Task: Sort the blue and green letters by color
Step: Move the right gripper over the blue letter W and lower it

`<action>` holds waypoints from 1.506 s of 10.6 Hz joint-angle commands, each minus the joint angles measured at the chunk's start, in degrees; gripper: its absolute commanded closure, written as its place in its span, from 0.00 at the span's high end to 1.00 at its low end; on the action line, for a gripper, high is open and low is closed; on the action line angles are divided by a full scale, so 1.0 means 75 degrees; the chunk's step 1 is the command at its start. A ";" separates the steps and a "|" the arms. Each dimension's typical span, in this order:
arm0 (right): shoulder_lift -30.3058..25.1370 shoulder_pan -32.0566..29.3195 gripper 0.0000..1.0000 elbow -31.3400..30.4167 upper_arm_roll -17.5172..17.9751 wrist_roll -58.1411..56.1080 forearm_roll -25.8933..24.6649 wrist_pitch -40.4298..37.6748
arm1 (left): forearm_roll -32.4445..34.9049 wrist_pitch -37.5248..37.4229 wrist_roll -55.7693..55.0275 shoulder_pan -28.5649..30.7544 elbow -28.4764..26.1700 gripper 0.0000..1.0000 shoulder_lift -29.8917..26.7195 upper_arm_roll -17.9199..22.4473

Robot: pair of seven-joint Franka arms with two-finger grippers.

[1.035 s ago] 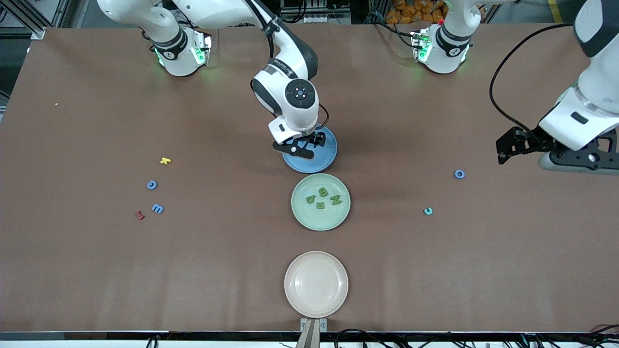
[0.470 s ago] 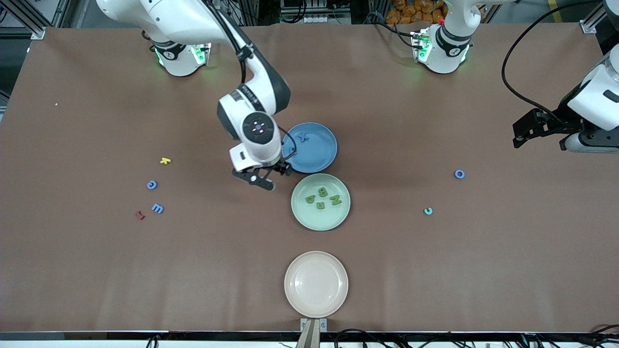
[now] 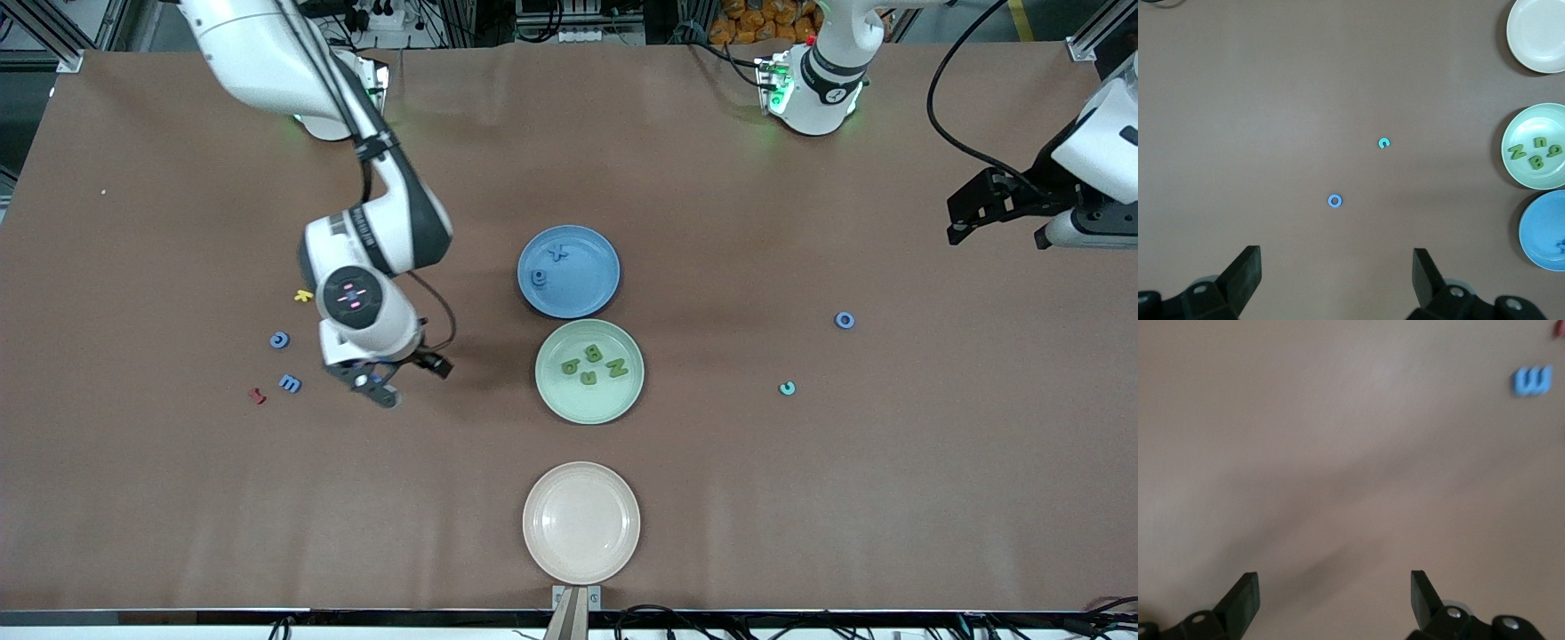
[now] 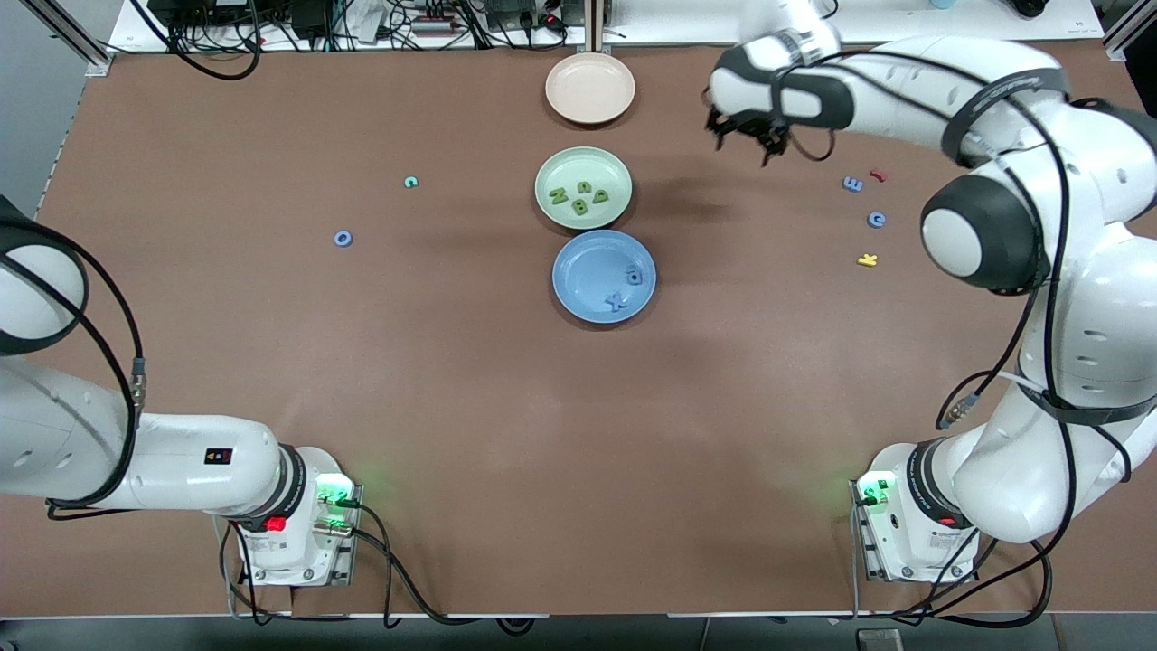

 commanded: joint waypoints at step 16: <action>0.0796 -0.3308 1.00 0.0413 0.0139 -0.2741 0.0473 0.0699 | -0.0175 -0.0343 0.0230 -0.0063 -0.0356 1.00 -0.0384 0.0225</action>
